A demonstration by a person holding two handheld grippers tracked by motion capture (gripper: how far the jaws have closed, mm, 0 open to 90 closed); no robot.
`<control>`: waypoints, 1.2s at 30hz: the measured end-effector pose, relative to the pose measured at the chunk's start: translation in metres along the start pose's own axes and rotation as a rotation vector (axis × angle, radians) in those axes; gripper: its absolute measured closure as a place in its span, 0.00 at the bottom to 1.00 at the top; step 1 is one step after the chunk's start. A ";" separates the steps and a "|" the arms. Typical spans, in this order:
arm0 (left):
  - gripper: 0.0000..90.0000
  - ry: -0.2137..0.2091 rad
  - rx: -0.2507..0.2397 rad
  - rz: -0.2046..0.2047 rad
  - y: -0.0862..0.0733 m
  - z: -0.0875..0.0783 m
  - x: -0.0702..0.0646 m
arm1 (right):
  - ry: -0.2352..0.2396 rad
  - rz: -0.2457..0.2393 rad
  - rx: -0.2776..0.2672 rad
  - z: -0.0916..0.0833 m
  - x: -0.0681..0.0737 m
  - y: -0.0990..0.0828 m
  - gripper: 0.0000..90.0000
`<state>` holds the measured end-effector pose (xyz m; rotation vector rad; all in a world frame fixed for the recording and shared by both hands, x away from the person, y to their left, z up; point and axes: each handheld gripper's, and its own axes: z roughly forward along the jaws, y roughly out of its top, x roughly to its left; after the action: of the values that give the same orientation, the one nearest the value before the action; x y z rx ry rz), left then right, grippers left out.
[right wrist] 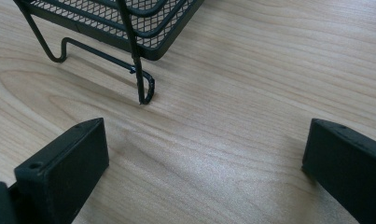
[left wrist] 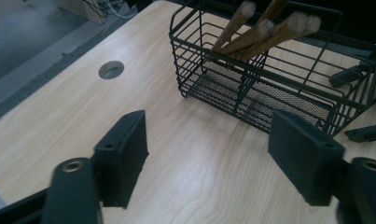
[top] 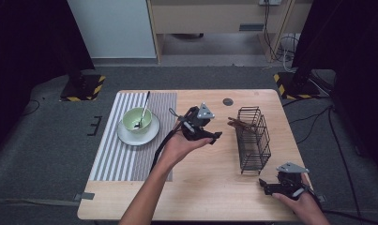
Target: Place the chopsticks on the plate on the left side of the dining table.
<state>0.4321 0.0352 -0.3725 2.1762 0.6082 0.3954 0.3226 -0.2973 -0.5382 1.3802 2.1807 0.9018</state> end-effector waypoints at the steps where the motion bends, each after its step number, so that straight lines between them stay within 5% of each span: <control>1: 0.42 0.003 -0.010 -0.007 0.005 -0.001 0.001 | 0.000 0.000 0.000 0.000 0.000 0.000 0.00; 10: 0.61 0.012 -0.061 -0.036 0.022 -0.010 0.014 | 0.005 -0.003 0.000 0.000 0.000 0.000 0.00; 14: 0.59 -0.029 -0.108 -0.074 0.031 -0.014 0.017 | 0.006 -0.002 -0.002 0.000 0.001 0.000 0.00; 36: 0.48 -0.055 -0.107 -0.079 0.044 0.005 0.010 | 0.010 -0.014 -0.004 0.000 0.000 0.000 0.00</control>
<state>0.4555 0.0134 -0.3403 2.0478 0.6265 0.3183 0.3220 -0.2971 -0.5384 1.3604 2.1917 0.9091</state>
